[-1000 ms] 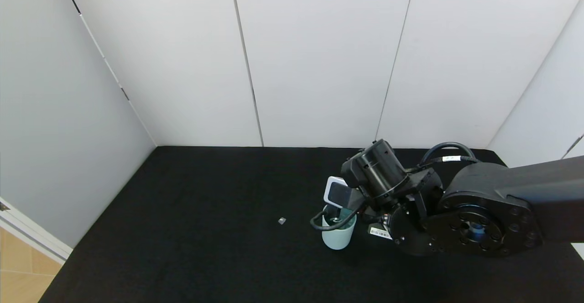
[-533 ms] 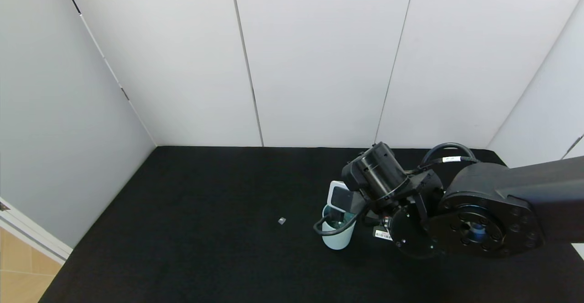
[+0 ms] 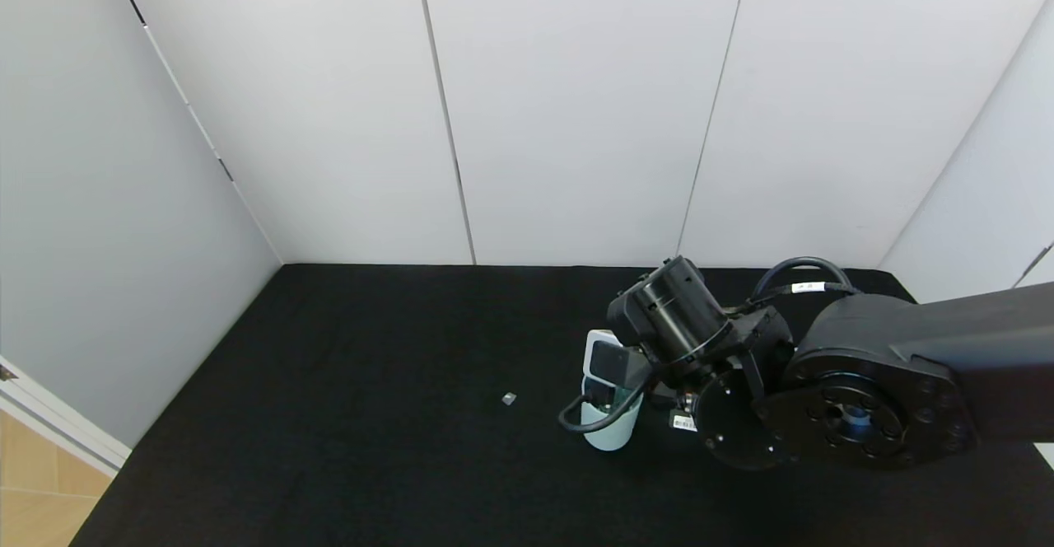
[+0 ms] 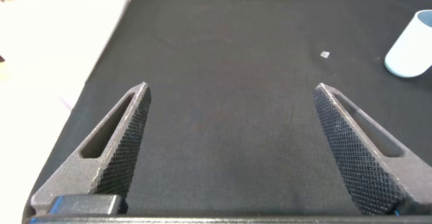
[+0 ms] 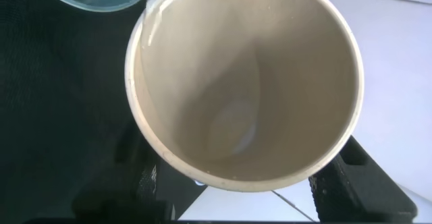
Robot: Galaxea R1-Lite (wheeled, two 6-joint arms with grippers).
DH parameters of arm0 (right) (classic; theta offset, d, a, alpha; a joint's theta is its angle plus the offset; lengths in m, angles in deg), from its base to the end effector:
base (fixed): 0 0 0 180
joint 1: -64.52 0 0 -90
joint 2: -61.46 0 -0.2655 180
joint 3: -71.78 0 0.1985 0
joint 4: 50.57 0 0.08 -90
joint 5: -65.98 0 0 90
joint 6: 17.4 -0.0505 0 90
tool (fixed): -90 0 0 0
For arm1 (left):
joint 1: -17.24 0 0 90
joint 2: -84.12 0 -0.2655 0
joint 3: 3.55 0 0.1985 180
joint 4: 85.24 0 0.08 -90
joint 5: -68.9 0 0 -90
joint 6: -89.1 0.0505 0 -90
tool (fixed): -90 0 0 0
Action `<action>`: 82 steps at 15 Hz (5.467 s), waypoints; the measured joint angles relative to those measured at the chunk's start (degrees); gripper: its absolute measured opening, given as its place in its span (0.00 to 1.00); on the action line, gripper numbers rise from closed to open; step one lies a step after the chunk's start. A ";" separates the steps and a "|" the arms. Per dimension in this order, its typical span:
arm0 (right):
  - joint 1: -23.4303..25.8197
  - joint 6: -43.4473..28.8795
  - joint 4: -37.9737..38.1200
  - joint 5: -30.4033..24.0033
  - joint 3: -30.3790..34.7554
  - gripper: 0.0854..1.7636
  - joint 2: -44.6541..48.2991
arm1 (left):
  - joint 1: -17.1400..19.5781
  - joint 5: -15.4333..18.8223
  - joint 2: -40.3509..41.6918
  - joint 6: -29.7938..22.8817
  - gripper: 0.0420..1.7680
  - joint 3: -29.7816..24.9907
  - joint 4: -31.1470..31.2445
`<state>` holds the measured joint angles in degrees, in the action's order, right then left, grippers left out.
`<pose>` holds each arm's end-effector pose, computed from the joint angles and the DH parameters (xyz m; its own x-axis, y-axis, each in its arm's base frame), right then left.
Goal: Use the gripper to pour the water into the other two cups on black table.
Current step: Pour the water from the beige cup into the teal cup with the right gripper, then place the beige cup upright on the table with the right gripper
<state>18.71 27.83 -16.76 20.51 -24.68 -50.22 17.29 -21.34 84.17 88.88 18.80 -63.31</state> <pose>0.2803 0.2375 0.1070 0.8286 -0.1537 -0.5383 -0.5079 0.1978 -0.8384 0.0485 0.0003 0.0765 1.0000 0.0051 0.0082 -0.0050 1.0000 -0.0039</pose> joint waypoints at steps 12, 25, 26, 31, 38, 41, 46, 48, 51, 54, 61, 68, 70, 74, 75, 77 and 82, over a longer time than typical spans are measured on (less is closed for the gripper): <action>-0.30 -3.86 -1.12 -0.49 -0.24 0.69 -0.17 | 0.00 0.00 0.00 -0.02 0.97 0.00 0.00; 2.68 -30.79 -1.24 -16.18 2.04 0.69 7.74 | 0.00 0.02 0.00 0.00 0.97 0.00 -0.02; 3.80 -32.66 -1.88 -18.02 2.24 0.69 8.81 | 0.00 0.00 0.00 -0.02 0.97 0.00 0.00; 11.84 -36.79 -14.29 -26.95 8.33 0.69 13.36 | 0.00 0.02 0.00 -0.02 0.97 0.00 0.00; 19.30 -43.12 -39.68 -33.73 26.55 0.69 15.73 | 0.00 0.00 0.00 -0.02 0.97 0.00 0.00; 20.70 -45.82 -45.43 -34.08 28.26 0.69 12.14 | 0.00 0.00 0.00 -0.02 0.97 0.00 0.01; 24.15 -46.70 -50.40 -34.34 21.37 0.69 1.18 | 0.00 0.00 0.00 -0.02 0.97 0.00 0.00; 25.26 -46.80 -50.41 -35.63 18.12 0.69 -2.63 | 0.02 0.00 0.00 -0.02 0.97 0.00 0.00; 26.27 -46.80 -50.52 -37.14 14.99 0.69 -7.01 | 0.00 0.00 0.00 -0.02 0.97 0.00 0.00; 26.50 -46.98 -50.96 -37.12 14.17 0.69 -9.98 | 0.02 0.00 0.00 -0.02 0.97 0.00 0.00; 27.45 -49.10 -52.27 -37.27 13.92 0.69 -13.40 | 0.00 0.00 0.00 -0.02 0.97 0.00 0.00; 27.03 -48.97 -52.36 -37.29 13.90 0.69 -14.35 | 0.02 0.02 0.00 -0.02 0.97 0.00 0.00; 26.94 -48.88 -52.36 -37.29 13.92 0.76 -14.42 | 0.00 0.00 0.00 -0.02 0.97 0.00 0.00; 26.86 -48.95 -52.41 -37.23 13.92 0.84 -14.46 | 0.00 0.02 0.00 -0.02 0.97 0.00 0.00; 26.86 -48.97 -52.38 -37.21 13.92 0.85 -14.46 | 0.02 0.02 0.00 -0.02 0.97 0.00 0.00; 26.94 -48.99 -52.38 -37.21 13.92 0.88 -14.46 | 0.02 0.00 0.00 -0.02 0.97 0.00 0.00; 27.40 -49.19 -52.03 -36.82 13.59 0.92 -13.24 | 0.00 0.02 0.00 -0.02 0.97 0.00 0.00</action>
<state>46.11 -21.36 -68.79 -16.31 -11.09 -63.45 17.29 -21.32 84.17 88.86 18.80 -63.31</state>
